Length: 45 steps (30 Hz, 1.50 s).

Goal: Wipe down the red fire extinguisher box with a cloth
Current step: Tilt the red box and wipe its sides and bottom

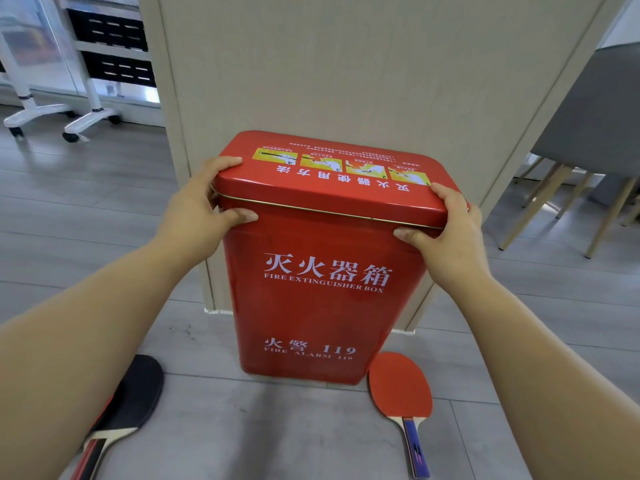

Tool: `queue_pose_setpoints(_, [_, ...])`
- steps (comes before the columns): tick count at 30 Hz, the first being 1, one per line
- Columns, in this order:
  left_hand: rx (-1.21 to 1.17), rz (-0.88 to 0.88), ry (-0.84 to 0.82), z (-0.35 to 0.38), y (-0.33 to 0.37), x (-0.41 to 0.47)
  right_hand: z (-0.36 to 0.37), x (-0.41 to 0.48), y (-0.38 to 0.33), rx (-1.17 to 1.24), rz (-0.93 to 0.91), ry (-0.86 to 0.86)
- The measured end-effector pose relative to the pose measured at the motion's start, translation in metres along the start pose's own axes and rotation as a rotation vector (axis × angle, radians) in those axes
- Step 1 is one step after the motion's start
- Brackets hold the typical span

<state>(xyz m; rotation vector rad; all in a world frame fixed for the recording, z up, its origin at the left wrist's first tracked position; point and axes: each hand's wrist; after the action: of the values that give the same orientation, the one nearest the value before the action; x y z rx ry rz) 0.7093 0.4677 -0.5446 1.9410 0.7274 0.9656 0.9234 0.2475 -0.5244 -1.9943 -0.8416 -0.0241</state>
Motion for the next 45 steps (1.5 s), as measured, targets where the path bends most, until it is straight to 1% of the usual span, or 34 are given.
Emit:
queue_pose_setpoints(4, [0.024, -0.033, 0.024, 0.002, 0.003, -0.003, -0.002, 0.0, -0.003, -0.009, 0.025, -0.049])
queue_pose_setpoints(7, [0.119, -0.07, 0.029, 0.002, 0.012, -0.005, -0.006, 0.002, -0.005, -0.02, 0.044, -0.096])
queue_pose_setpoints(9, [0.232, -0.083, 0.015, 0.001, 0.022, -0.008, -0.009, 0.002, -0.007, -0.045, 0.062, -0.127])
queue_pose_setpoints(12, [0.477, -0.086, -0.034, -0.005, 0.039, -0.011, -0.017, 0.003, -0.014, -0.115, 0.098, -0.184])
queue_pose_setpoints(16, [0.731, -0.151, -0.193, -0.021, 0.065, -0.008, -0.028, 0.005, -0.024, -0.303, 0.151, -0.251])
queue_pose_setpoints(18, [0.835, -0.149, -0.243, -0.029, 0.076, -0.008, -0.031, 0.006, -0.031, -0.416, 0.18, -0.28])
queue_pose_setpoints(21, [0.889, -0.139, -0.296, -0.041, 0.091, -0.013, -0.041, 0.0, -0.047, -0.509, 0.221, -0.309])
queue_pose_setpoints(25, [0.838, -0.182, -0.352, -0.067, 0.123, -0.025, -0.068, -0.011, -0.081, -0.501, 0.23, -0.355])
queue_pose_setpoints(29, [0.813, -0.252, -0.439, -0.093, 0.176, -0.033, -0.11, -0.016, -0.126, -0.481, 0.273, -0.477])
queue_pose_setpoints(33, [0.817, -0.284, -0.539, -0.116, 0.243, -0.039, -0.159, -0.017, -0.18, -0.445, 0.295, -0.567])
queue_pose_setpoints(38, [0.834, -0.313, -0.611, -0.137, 0.346, -0.038, -0.232, -0.013, -0.254, -0.481, 0.233, -0.741])
queue_pose_setpoints(41, [0.86, -0.286, -0.671, -0.138, 0.418, -0.039, -0.286, -0.01, -0.302, -0.498, 0.185, -0.834])
queue_pose_setpoints(45, [0.874, -0.195, -0.672, -0.129, 0.506, -0.044, -0.359, -0.008, -0.354, -0.468, 0.155, -0.854])
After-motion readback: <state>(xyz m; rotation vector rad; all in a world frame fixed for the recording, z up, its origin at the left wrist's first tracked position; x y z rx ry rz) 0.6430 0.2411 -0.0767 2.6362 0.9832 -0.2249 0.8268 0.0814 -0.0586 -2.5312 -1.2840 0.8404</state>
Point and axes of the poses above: each hand's wrist, its own x-axis towards the middle knuckle, its own z-axis out of the palm, y = z × x, and after that the axes turned 2 degrees about x, right-handed
